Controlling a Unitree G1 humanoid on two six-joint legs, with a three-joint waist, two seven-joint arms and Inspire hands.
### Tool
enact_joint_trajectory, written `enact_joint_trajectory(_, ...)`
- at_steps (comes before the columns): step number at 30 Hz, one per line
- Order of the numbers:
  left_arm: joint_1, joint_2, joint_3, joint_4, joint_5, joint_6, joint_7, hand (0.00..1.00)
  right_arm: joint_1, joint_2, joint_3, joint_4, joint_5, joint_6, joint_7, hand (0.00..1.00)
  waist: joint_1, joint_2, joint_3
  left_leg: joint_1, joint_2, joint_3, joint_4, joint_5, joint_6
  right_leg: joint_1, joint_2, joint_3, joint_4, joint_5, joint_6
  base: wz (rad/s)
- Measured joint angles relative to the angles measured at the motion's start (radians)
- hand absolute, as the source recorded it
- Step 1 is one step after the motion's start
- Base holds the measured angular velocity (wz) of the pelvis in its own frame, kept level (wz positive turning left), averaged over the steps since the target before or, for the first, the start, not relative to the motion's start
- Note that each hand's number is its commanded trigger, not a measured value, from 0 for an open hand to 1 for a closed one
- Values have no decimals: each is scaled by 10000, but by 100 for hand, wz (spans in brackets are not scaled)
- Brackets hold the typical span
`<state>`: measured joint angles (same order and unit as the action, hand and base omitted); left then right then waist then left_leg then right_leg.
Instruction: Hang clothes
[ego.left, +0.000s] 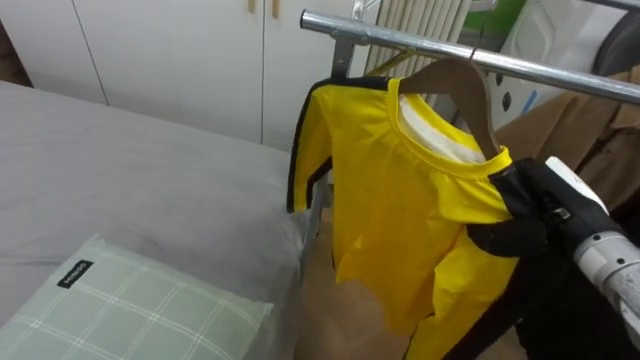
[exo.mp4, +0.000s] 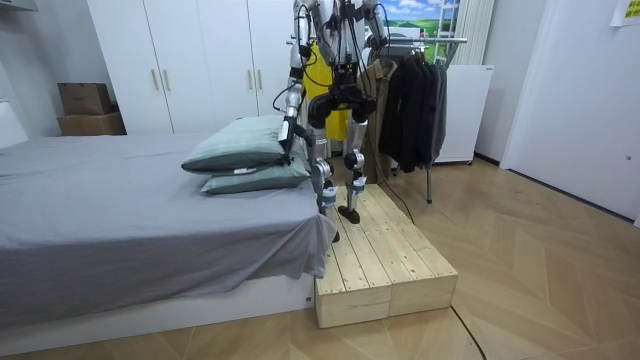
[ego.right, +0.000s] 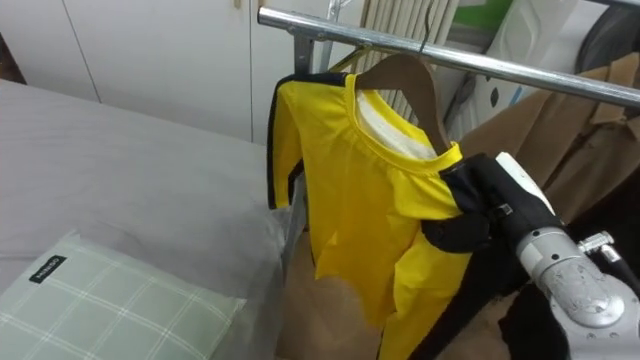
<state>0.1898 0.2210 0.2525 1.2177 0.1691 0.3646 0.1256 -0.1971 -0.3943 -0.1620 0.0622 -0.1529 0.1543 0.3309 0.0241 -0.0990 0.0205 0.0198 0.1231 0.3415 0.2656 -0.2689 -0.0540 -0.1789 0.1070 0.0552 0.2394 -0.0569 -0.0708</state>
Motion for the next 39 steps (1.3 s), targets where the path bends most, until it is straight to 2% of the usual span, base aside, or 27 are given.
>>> enact_joint_trajectory(3,2,-31,-1,0,-24,-29,-1,0,0,-13,0,89,50,0,5,100,60,90,-2,57,-38,-114,-14,0,2,36,0,31,-11,-3,5,-1)
enact_joint_trajectory(4,19,-52,-7,0,-41,-48,-1,0,0,-17,6,129,50,0,5,100,100,133,-28,109,-135,-446,-111,11,27,42,4,73,2,-5,8,0)
enact_joint_trajectory(6,20,-56,-14,-10,-61,-84,-1,0,-13,-47,11,314,136,-9,3,100,114,162,-42,105,-208,-741,-149,29,58,61,10,99,14,12,19,2)
enact_joint_trajectory(10,15,-67,11,-40,4,-148,-22,0,-610,-79,77,1940,424,-14,5,100,121,174,-43,182,-285,-1001,-150,59,101,147,-22,6,18,16,21,6)
enact_joint_trajectory(18,16,-65,13,-197,4,-148,-29,0,-1327,-84,252,3265,442,2,12,100,127,138,-65,173,-319,-1187,-130,71,118,207,-26,-46,9,28,6,3)
enact_joint_trajectory(26,20,-55,78,-222,6,-148,-28,0,-1331,-91,331,3369,745,10,88,100,174,71,-92,173,-336,-1243,-124,82,133,215,-32,-44,24,25,10,0)
enact_joint_trajectory(30,19,-12,98,-222,8,-161,-8,0,-1500,-113,334,4289,1452,10,311,100,351,-71,-155,232,-338,-1236,-112,89,138,253,-35,-47,-1,23,13,-1)
enact_joint_trajectory(34,18,-5,102,-223,8,-245,-8,0,-2002,-137,343,5301,1851,9,685,100,402,-84,-150,253,-359,-1253,-102,92,147,294,-49,0,0,15,25,0)
enact_joint_trajectory(39,17,-4,101,-223,6,-264,-8,0,-2188,-337,470,5535,2024,9,963,100,403,-66,-139,254,-355,-1260,-110,90,146,276,-48,-33,51,22,14,0)
